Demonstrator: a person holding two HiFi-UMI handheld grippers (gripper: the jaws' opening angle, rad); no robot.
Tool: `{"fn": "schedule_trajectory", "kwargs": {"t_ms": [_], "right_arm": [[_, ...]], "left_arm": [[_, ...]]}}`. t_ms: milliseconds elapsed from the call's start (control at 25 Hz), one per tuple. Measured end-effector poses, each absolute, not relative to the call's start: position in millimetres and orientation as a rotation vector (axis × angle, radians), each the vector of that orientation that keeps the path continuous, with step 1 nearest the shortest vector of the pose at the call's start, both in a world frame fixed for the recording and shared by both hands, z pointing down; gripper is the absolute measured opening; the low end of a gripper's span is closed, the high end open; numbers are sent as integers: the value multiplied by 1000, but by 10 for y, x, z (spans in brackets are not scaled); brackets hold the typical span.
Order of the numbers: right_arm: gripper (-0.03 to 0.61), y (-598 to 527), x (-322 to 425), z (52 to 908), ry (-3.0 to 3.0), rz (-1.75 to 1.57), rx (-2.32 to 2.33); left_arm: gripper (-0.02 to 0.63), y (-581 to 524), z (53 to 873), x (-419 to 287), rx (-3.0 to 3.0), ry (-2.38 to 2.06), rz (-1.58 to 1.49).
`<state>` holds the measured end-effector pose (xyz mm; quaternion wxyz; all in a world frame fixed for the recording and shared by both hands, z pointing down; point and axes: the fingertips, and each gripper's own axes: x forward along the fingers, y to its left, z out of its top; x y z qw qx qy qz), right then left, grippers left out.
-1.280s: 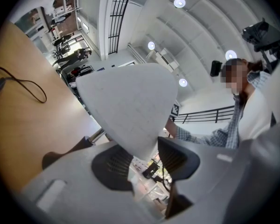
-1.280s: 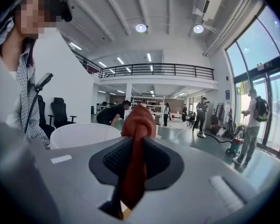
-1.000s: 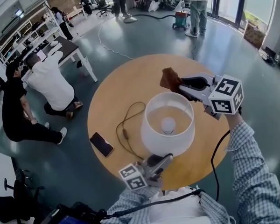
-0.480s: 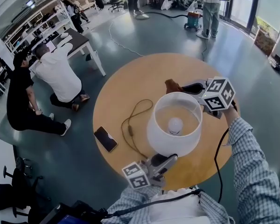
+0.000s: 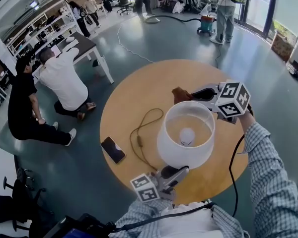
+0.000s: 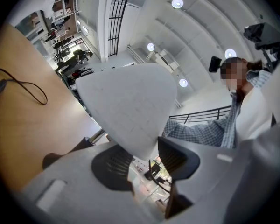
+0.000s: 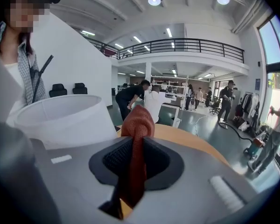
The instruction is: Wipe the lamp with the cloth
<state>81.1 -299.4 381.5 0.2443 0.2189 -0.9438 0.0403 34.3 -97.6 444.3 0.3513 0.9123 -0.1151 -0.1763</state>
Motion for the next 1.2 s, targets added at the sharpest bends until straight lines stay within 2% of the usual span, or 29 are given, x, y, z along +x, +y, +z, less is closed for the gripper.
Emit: {"fn": "schedule_trajectory", "kwargs": {"t_ms": [440,1200], "right_arm": [[69,-2904,362,3323,-2544,-80,284],[67,-2963,96,3953,-1863,-146,-212]], "left_arm": [[166,-992,4459,278,2369,-285,-448],[166,-1028,4461,327,2381,-296,-429]]}}
